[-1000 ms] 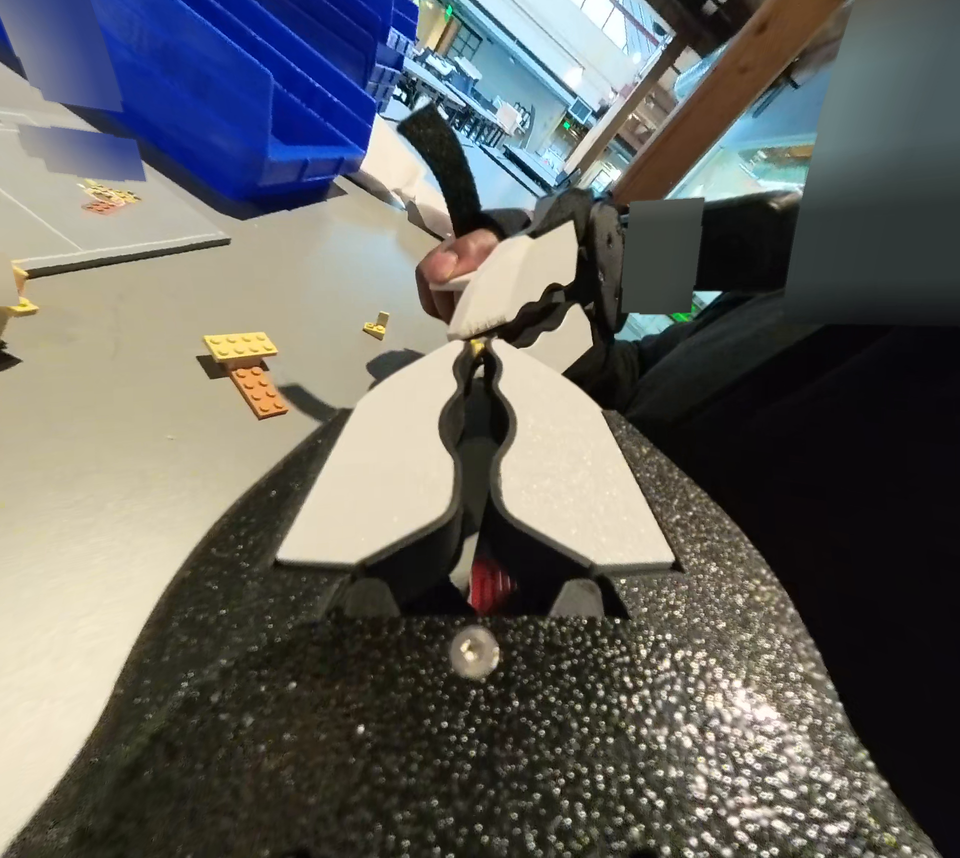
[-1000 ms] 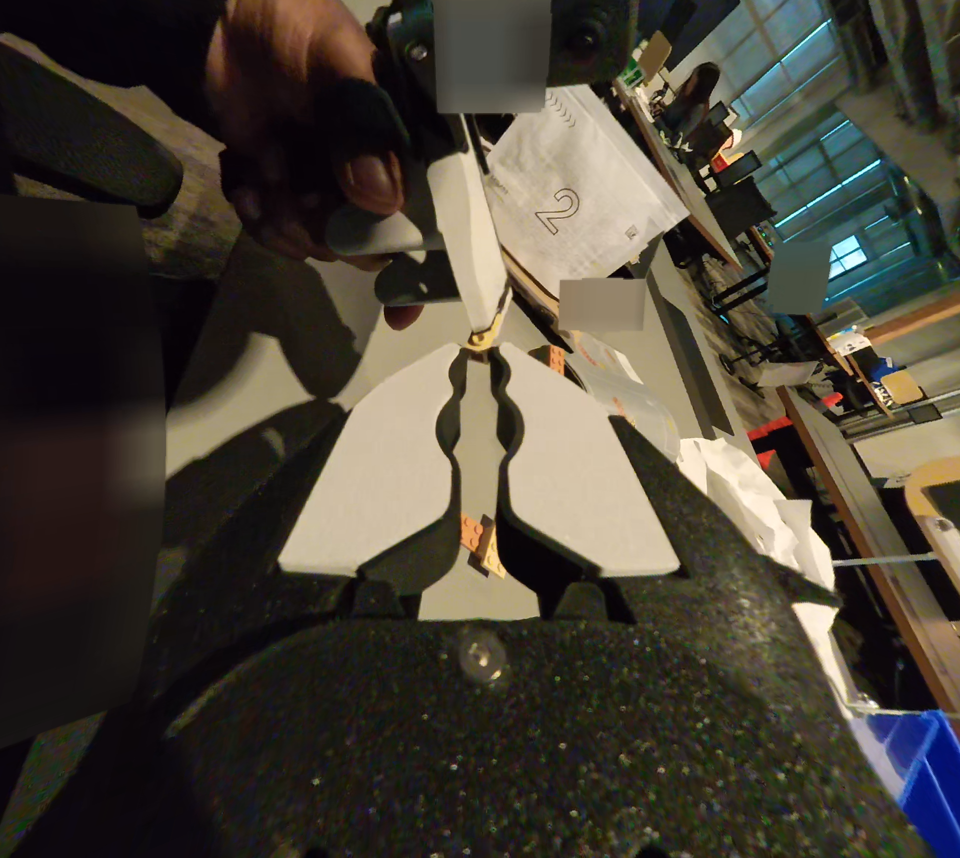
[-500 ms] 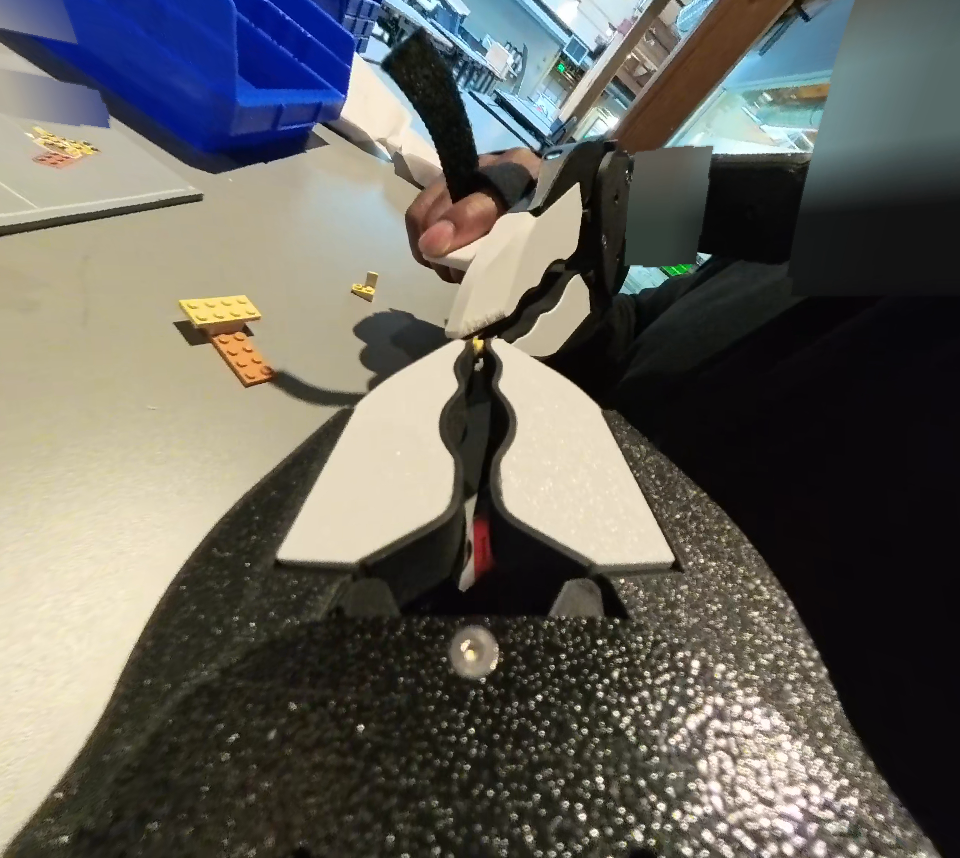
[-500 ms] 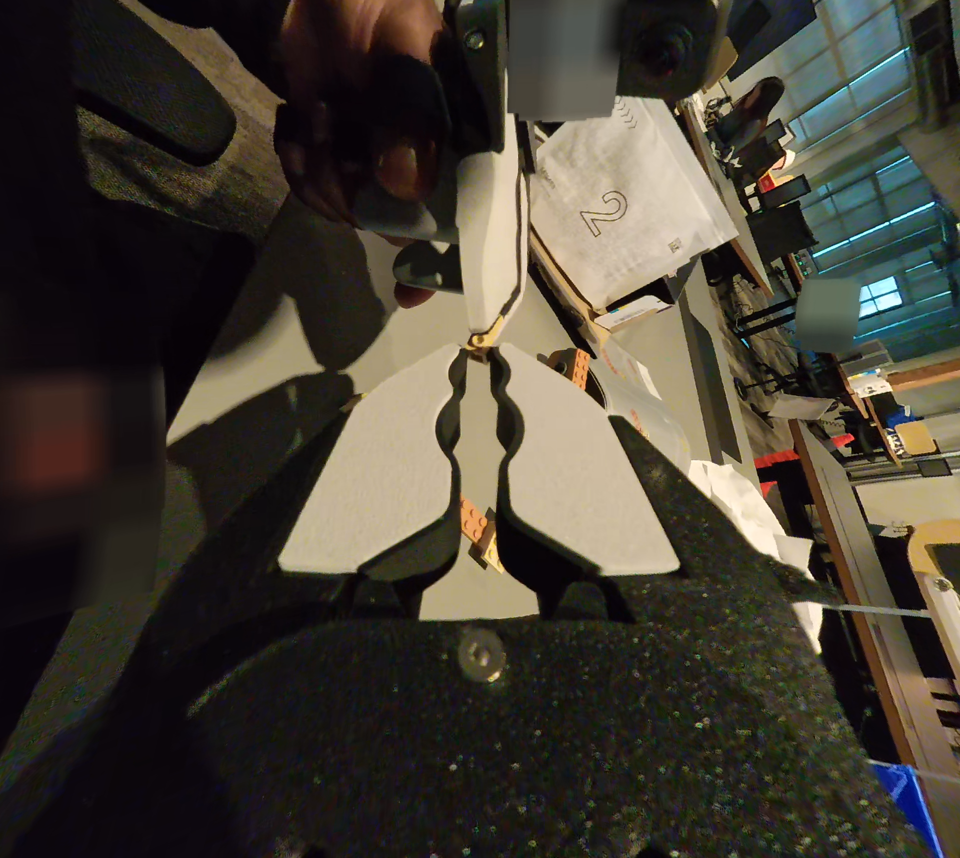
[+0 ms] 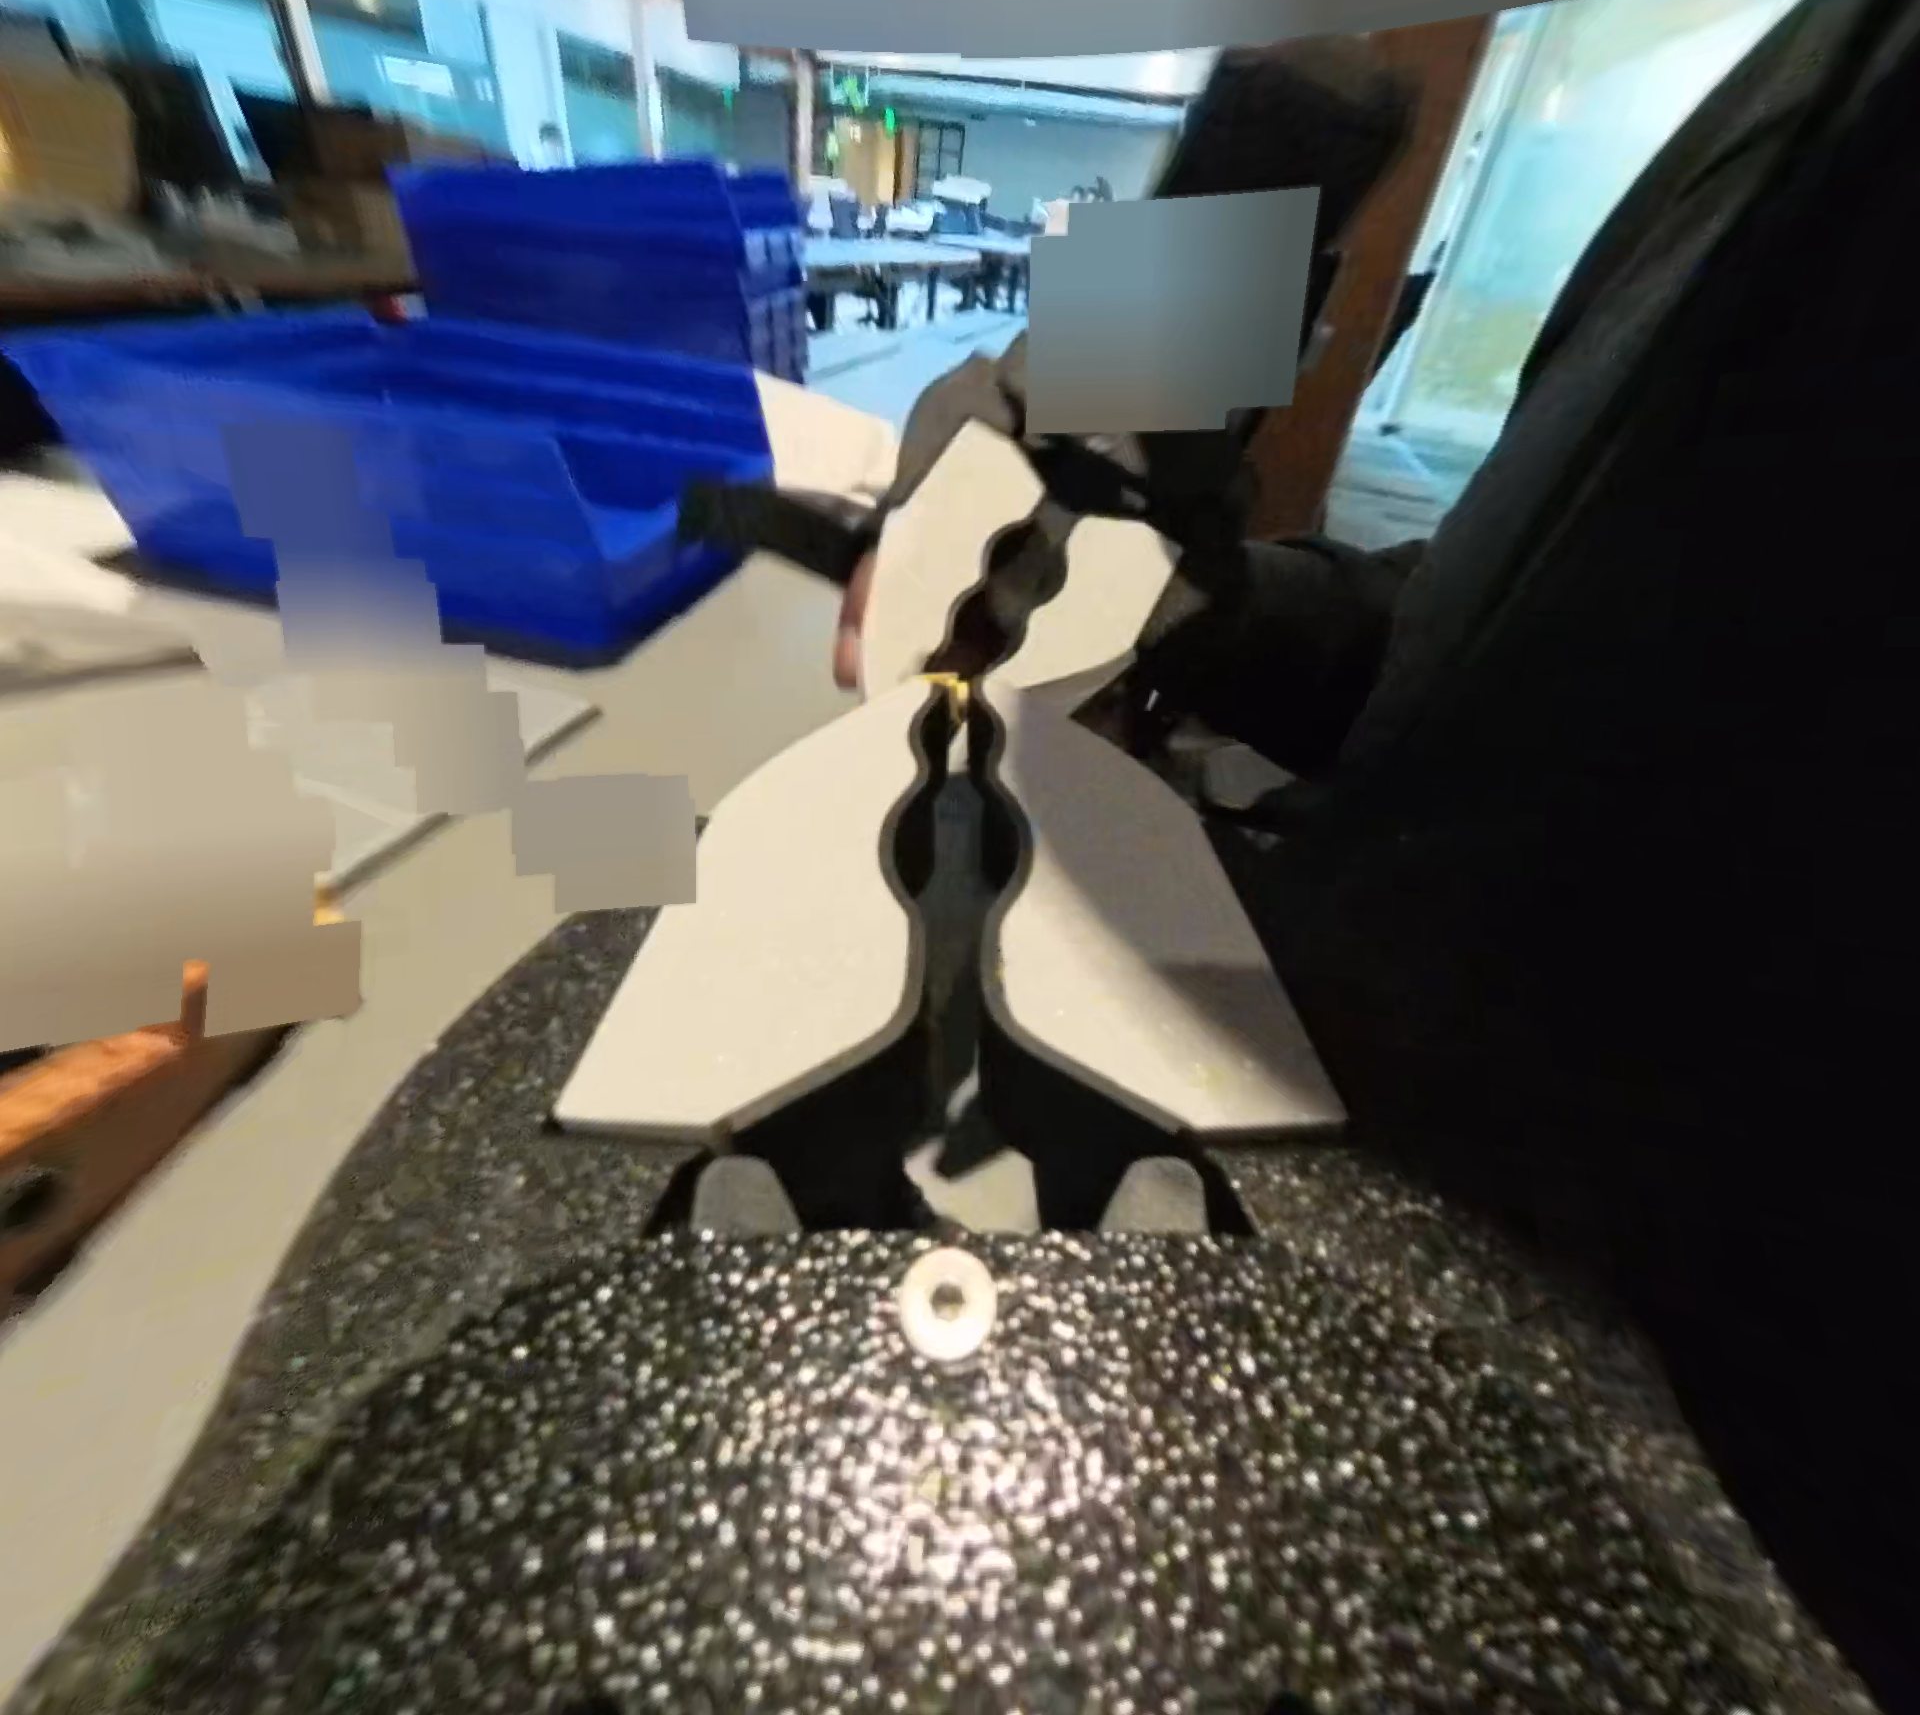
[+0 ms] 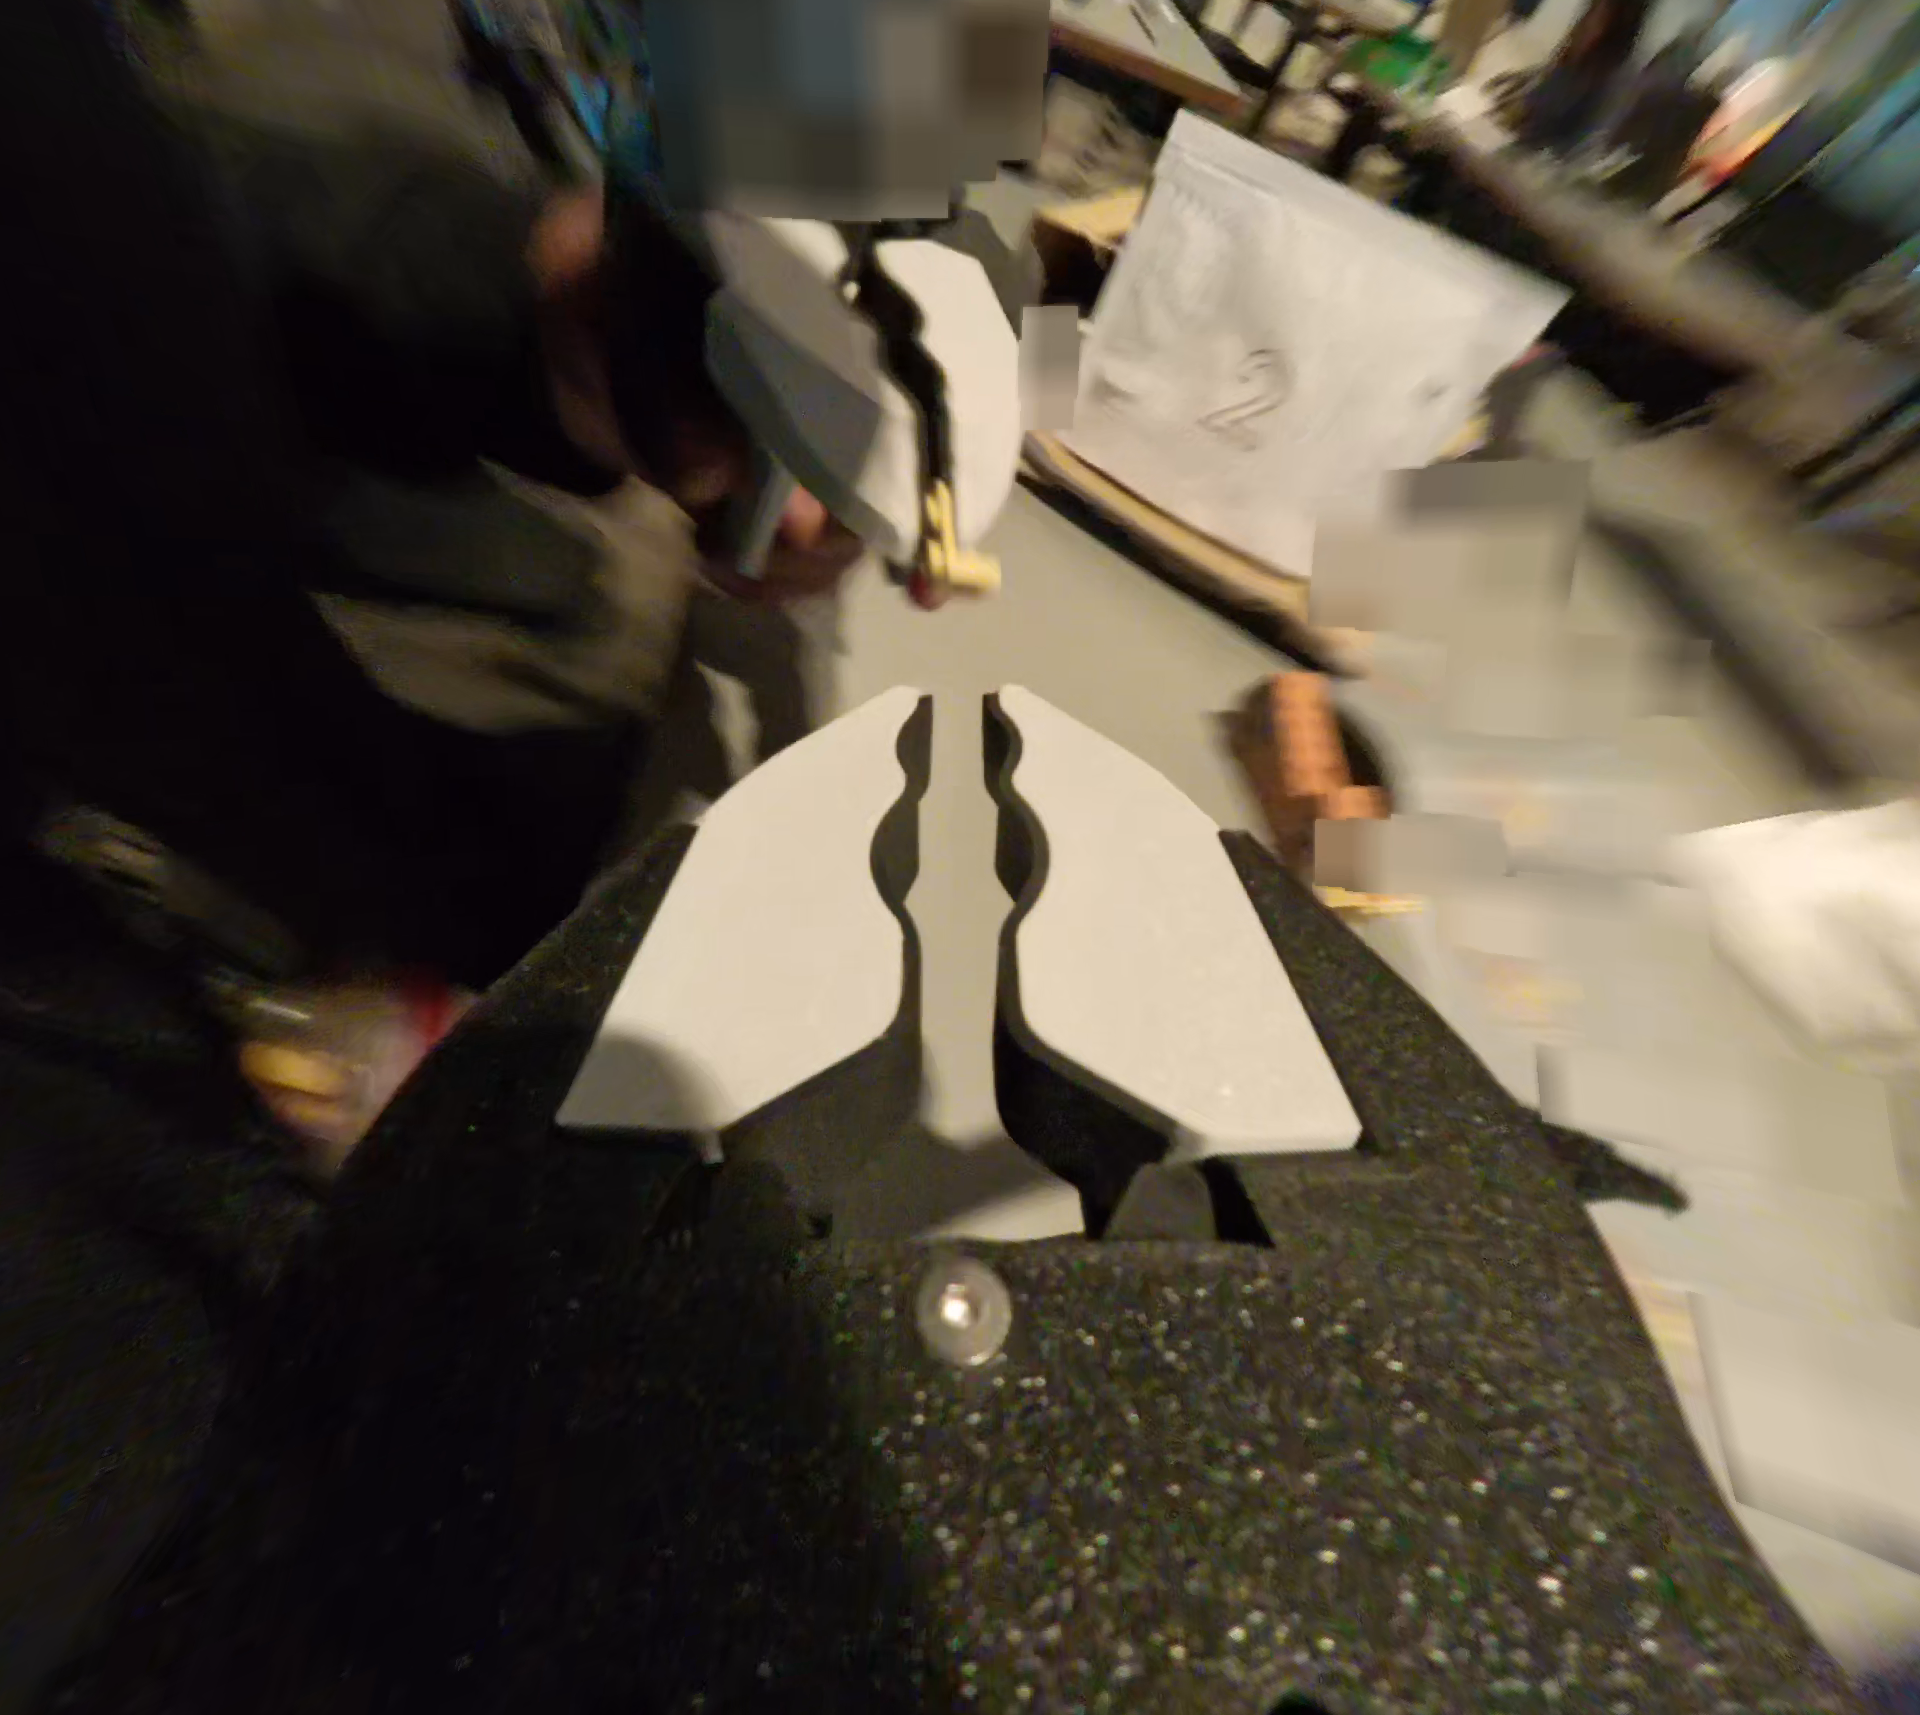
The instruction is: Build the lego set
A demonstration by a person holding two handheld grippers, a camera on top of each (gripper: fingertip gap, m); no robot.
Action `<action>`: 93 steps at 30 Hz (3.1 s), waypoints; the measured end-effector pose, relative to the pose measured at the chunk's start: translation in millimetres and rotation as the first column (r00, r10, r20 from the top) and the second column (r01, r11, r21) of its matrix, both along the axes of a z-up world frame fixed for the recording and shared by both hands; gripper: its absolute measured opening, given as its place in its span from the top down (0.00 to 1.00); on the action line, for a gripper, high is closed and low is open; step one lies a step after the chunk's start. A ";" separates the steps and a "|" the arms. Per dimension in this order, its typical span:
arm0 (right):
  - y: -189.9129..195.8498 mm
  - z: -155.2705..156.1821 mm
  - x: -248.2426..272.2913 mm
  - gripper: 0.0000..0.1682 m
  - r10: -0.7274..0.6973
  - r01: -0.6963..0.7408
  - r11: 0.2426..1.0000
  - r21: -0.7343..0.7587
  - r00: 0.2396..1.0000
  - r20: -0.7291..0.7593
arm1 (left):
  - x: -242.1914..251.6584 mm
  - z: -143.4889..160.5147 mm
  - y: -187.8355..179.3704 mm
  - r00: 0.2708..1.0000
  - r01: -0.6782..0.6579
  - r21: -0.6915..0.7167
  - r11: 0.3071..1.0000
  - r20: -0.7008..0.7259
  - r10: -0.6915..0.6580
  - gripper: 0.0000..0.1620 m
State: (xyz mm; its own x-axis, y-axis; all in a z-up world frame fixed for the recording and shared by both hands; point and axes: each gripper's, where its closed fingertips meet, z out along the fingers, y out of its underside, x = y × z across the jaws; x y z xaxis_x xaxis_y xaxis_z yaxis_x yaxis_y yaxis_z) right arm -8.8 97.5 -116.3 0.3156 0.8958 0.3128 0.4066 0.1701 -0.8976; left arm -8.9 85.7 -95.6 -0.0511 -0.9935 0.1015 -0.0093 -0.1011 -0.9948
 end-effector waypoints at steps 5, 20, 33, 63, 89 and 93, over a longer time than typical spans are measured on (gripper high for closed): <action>-14.6 20.4 1.7 0.91 0.071 -0.185 0.936 -0.299 0.932 -0.354 | -6.5 13.9 -5.5 0.996 0.003 0.202 0.979 0.091 -0.022 0.98; -21.4 28.1 -6.0 0.97 0.131 -0.228 0.946 -0.230 0.919 -0.372 | -0.5 8.9 -16.2 0.985 0.109 0.124 0.986 0.121 -0.124 0.98; -21.4 26.1 -6.3 1.00 0.122 -0.227 0.942 -0.248 0.919 -0.376 | -0.5 3.1 -11.6 0.989 0.103 0.071 0.992 0.094 -0.110 0.98; 23.3 -105.0 9.6 0.96 -0.207 0.346 0.909 -0.233 0.859 0.468 | -32.0 -55.6 12.9 0.959 -0.067 0.125 0.990 -0.267 0.099 0.98; 19.4 -106.1 2.2 0.89 -0.435 0.564 0.706 -0.429 0.823 0.366 | -37.8 -52.7 17.8 0.958 -0.117 0.094 0.989 -0.251 0.138 0.99; 25.1 -105.9 1.4 0.87 -0.401 0.529 0.722 -0.446 0.845 0.354 | -37.5 -52.8 17.9 0.958 -0.116 0.090 0.989 -0.253 0.136 0.98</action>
State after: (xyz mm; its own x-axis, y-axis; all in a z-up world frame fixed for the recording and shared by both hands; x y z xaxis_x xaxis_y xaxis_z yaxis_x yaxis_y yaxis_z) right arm -7.4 122.6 -222.2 0.7165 0.6969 -0.0303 0.5028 -0.5461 -0.6700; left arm -46.4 103.6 -148.4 0.0933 -0.9954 0.0214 -0.2586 -0.0450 -0.9649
